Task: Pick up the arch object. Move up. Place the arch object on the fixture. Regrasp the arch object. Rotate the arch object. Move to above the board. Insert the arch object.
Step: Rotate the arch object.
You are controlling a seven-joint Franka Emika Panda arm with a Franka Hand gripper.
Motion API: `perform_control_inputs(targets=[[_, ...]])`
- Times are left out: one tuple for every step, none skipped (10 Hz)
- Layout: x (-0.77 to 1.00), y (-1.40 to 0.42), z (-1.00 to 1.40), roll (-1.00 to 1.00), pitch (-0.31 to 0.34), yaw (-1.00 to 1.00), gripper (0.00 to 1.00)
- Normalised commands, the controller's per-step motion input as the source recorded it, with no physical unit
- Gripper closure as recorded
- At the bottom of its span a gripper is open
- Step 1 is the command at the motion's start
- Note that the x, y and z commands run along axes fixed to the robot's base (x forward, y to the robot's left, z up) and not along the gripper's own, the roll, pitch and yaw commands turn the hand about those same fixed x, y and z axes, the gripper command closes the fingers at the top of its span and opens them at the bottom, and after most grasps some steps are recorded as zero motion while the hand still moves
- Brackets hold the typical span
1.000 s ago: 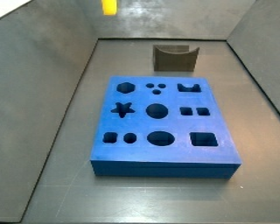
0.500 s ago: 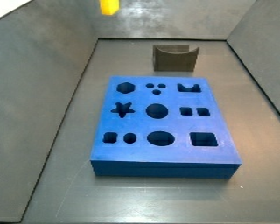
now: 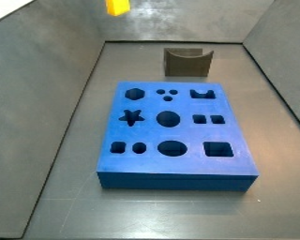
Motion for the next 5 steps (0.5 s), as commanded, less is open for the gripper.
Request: perform_control_inputs(targets=[[0.0, 0.0, 0.0, 0.0, 0.0, -1.0, 1.0], [0.0, 0.0, 0.0, 0.0, 0.0, -1.0, 1.0], [0.0, 0.0, 0.0, 0.0, 0.0, -1.0, 1.0], [0.0, 0.0, 0.0, 0.0, 0.001, -1.0, 1.0], [0.0, 0.01, 0.0, 0.0, 0.001, -1.0, 1.0]])
